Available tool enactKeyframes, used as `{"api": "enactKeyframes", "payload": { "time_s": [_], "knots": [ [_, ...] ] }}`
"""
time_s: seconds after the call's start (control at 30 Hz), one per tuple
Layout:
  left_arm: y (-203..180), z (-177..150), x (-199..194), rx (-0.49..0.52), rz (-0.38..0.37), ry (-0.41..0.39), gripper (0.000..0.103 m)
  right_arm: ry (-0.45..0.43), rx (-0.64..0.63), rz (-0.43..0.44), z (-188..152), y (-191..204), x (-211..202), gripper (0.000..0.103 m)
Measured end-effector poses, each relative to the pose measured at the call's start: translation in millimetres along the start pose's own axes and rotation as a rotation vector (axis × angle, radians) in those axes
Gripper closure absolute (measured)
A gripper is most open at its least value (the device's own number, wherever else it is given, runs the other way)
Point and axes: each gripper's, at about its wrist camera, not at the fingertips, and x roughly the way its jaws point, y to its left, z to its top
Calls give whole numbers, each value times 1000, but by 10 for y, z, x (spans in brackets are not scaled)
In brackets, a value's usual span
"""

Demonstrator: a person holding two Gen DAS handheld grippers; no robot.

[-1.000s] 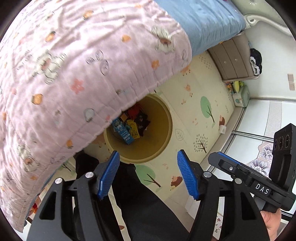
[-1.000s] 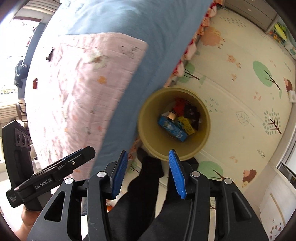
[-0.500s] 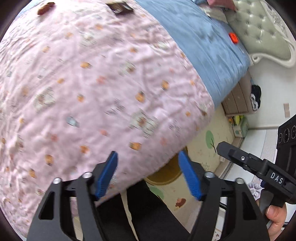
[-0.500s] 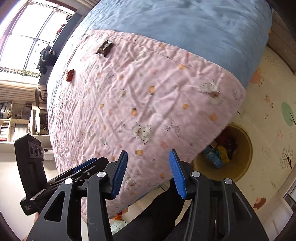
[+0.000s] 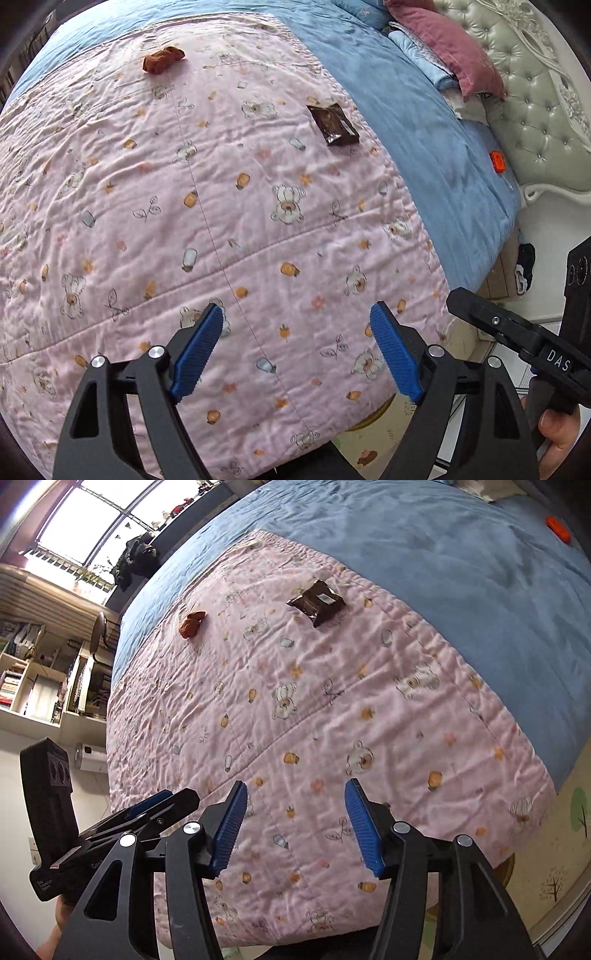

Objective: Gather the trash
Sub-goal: 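Move both tools back over the quilt toward the brown snack packet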

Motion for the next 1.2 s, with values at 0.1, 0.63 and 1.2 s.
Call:
{"api": "enactKeyframes", "payload": {
  "time_s": [0.1, 0.63, 1.2],
  "knots": [
    [29, 196, 71, -10, 20, -5, 21, 0, -36, 3, 300, 48, 130, 43],
    [76, 1406, 907, -95, 76, 24, 20, 75, -187, -35, 1832, -52, 1152, 35],
    [510, 1957, 1397, -174, 92, 53, 20, 161, -292, -200, 2412, -146, 2283, 37]
  ]
}}
